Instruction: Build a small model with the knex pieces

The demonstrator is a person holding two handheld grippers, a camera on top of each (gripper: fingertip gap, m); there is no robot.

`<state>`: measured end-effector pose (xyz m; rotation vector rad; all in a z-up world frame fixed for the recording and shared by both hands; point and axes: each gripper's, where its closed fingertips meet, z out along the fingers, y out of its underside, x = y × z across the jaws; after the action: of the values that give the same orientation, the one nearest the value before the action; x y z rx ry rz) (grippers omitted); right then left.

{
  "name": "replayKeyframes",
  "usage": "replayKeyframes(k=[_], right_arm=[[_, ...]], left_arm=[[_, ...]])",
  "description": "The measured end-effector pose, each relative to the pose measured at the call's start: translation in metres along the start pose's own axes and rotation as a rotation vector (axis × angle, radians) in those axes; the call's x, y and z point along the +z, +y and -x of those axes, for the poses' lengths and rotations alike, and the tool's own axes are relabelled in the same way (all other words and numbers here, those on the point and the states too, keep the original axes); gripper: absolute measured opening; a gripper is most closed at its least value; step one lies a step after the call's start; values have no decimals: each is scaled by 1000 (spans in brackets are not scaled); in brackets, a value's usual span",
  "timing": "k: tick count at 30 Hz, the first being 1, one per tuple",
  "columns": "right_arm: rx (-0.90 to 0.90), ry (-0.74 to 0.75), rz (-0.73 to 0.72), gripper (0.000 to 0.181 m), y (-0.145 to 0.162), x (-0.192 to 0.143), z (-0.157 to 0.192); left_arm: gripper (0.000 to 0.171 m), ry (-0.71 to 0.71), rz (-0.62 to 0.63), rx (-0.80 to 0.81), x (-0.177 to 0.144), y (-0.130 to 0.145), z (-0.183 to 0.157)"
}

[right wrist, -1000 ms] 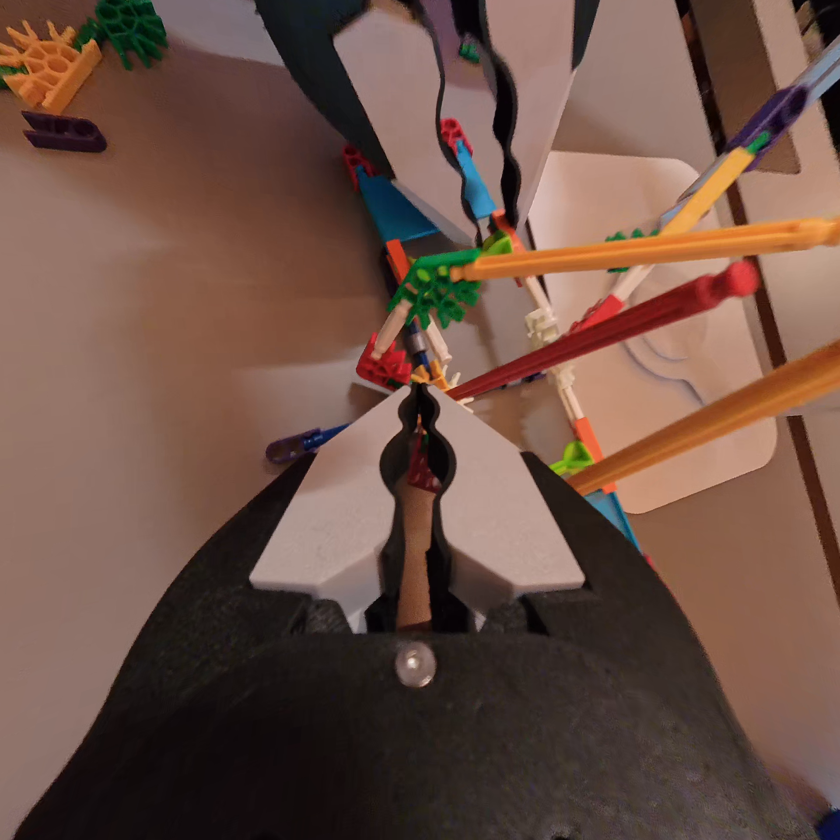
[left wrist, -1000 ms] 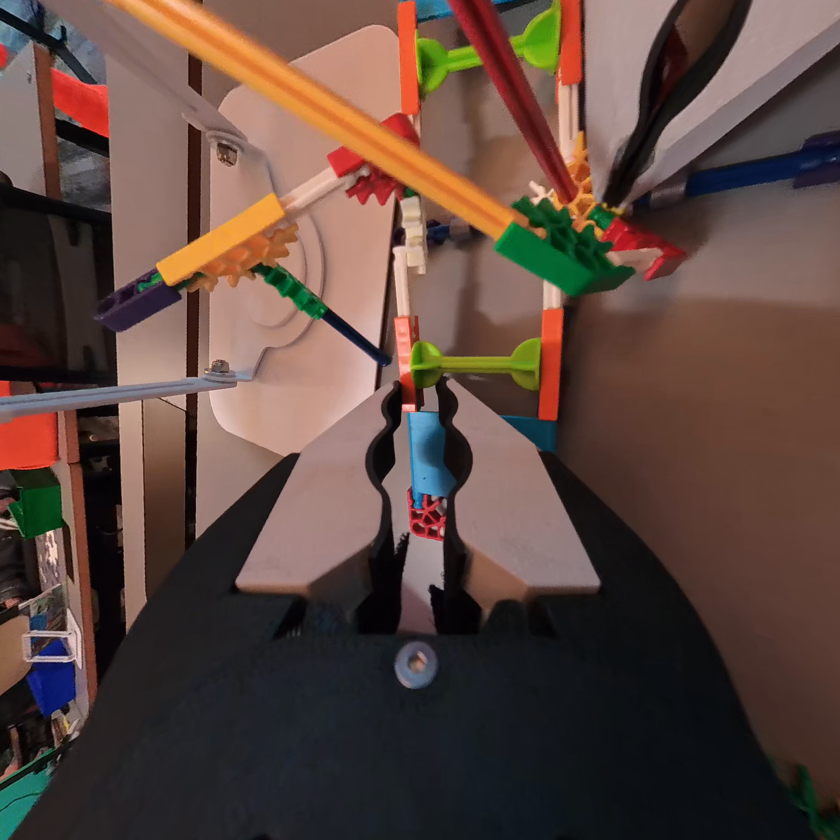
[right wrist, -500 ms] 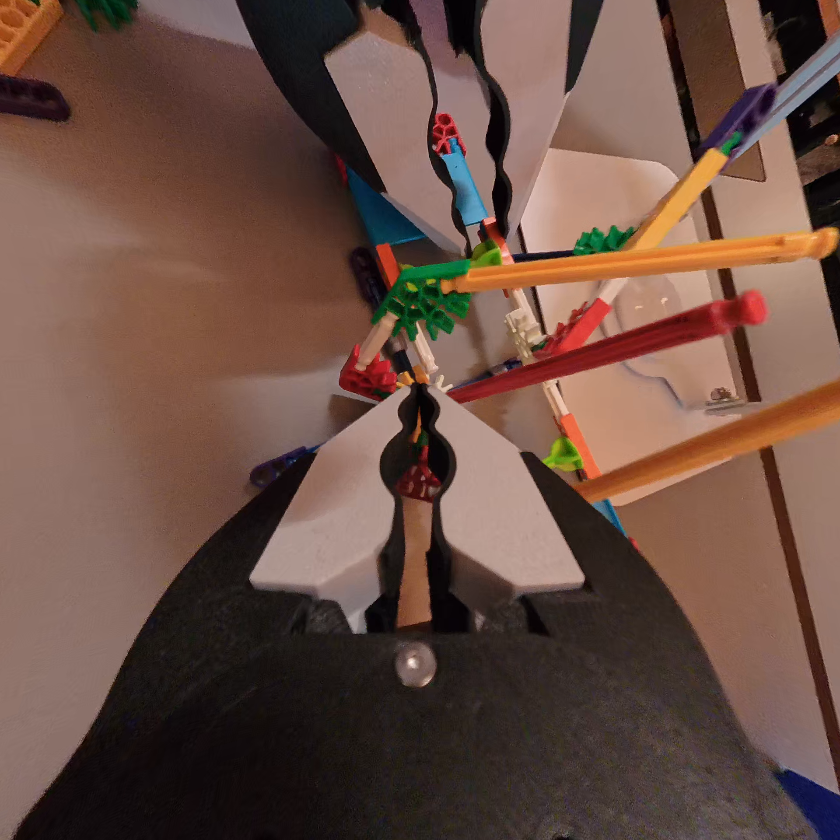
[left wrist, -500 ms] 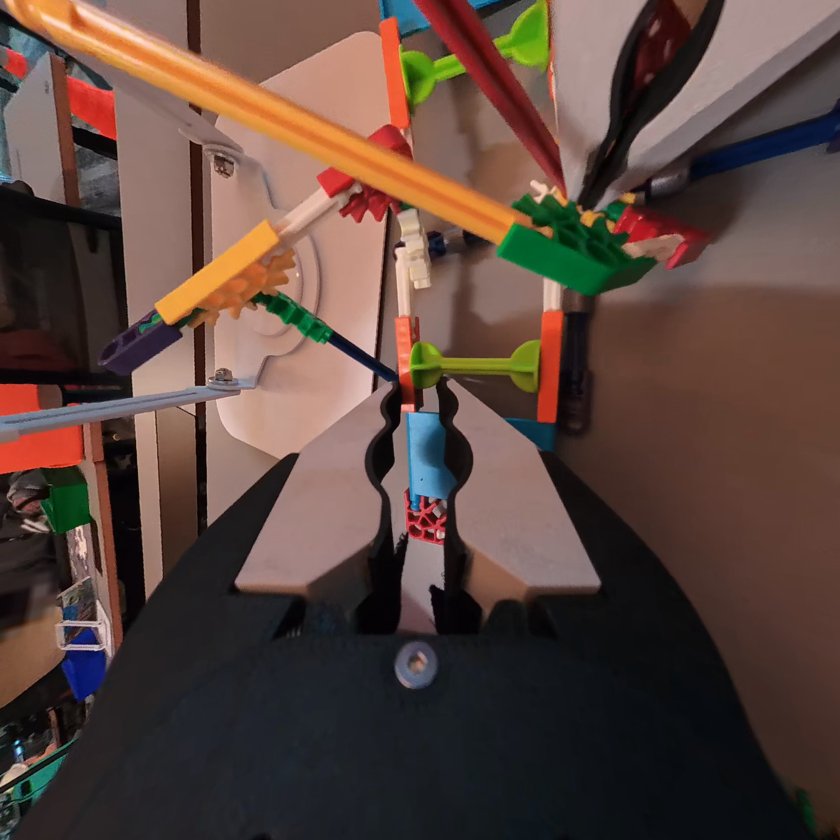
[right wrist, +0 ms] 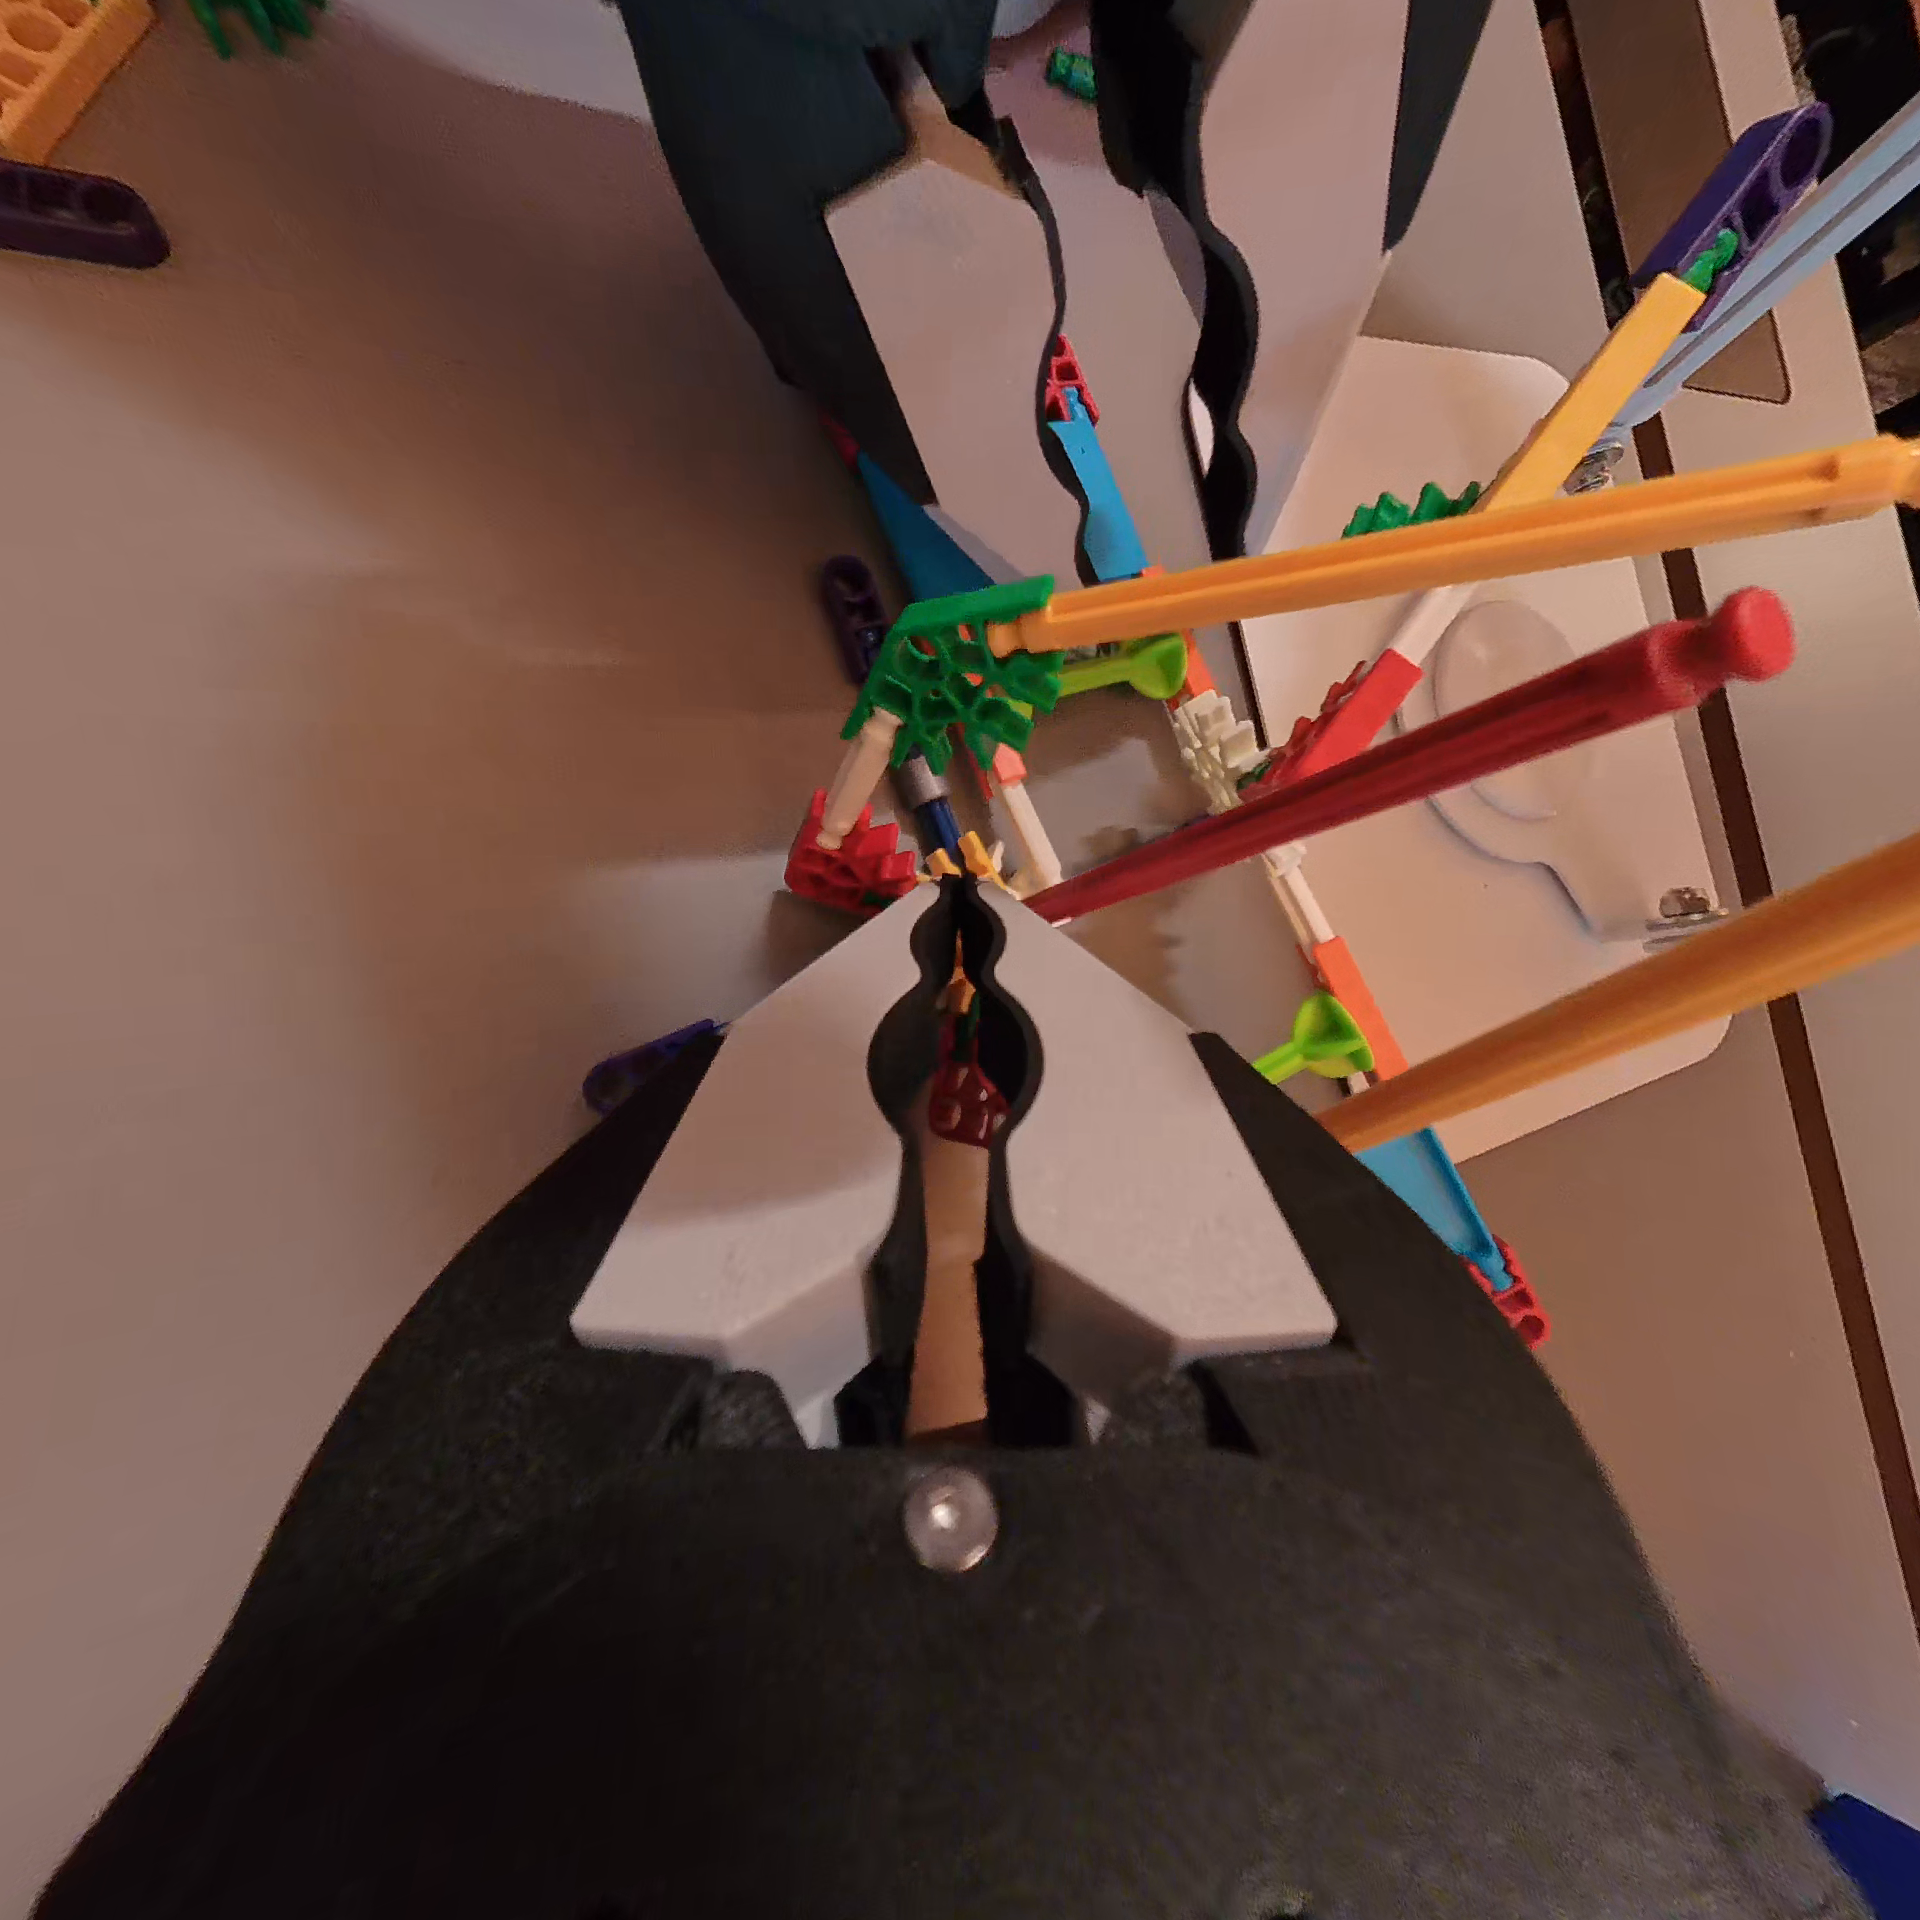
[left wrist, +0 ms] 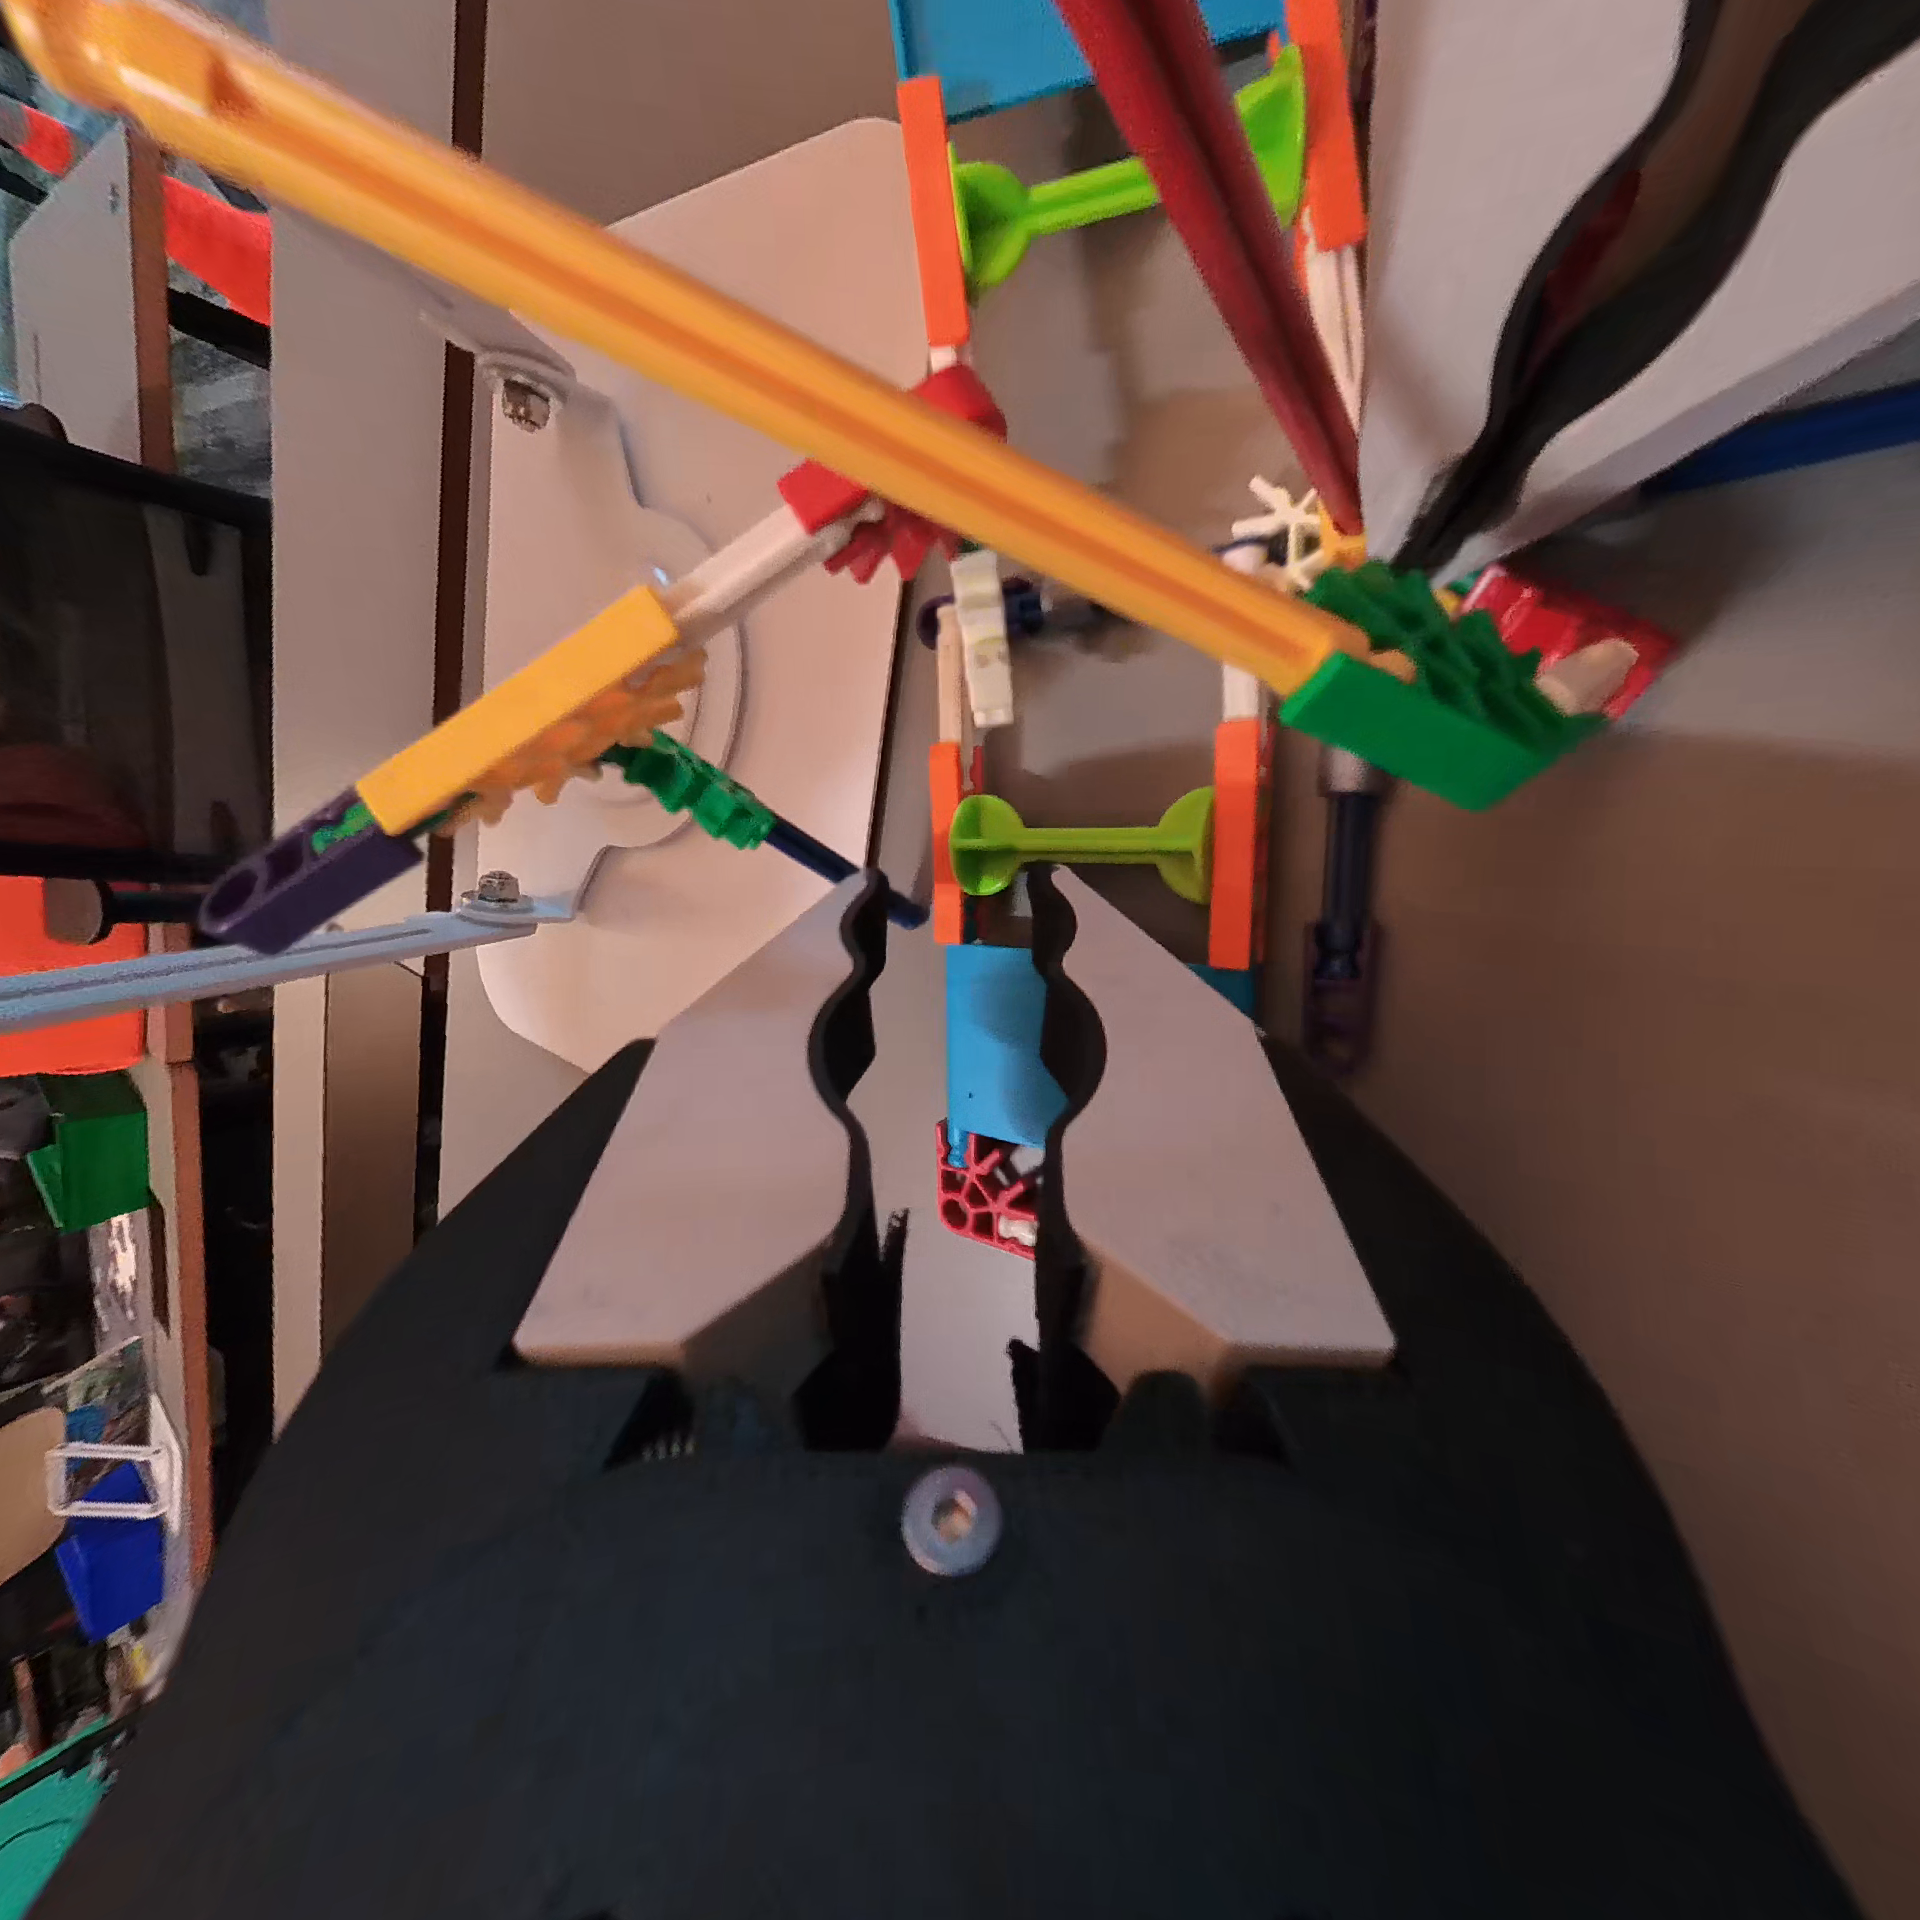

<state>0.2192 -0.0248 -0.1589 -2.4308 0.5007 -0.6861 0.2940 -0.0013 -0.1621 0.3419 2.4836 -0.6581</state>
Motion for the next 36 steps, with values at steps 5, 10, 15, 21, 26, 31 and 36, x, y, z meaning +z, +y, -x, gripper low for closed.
replayKeyframes(k=[5,10,15,21,26,31,36], right_arm=[[24,-16,-5,0,1,-1,1],[33,-19,-11,0,1,-1,1],[36,-24,-17,0,1,-1,1],[38,-24,-21,0,2,-1,1],[36,-22,-23,0,2,-1,1],[37,-20,-27,0,0,0,1],[47,-11,-32,0,-2,2,1]], left_arm=[[24,126,11,-57,1,-6,-13],[20,128,57,-77,1,1,-10],[11,97,66,-95,2,9,-6],[10,-25,71,-59,-6,18,5],[8,-137,55,-80,-22,23,13],[5,-313,45,-30,-38,25,15],[4,-442,28,79,-48,15,9]])
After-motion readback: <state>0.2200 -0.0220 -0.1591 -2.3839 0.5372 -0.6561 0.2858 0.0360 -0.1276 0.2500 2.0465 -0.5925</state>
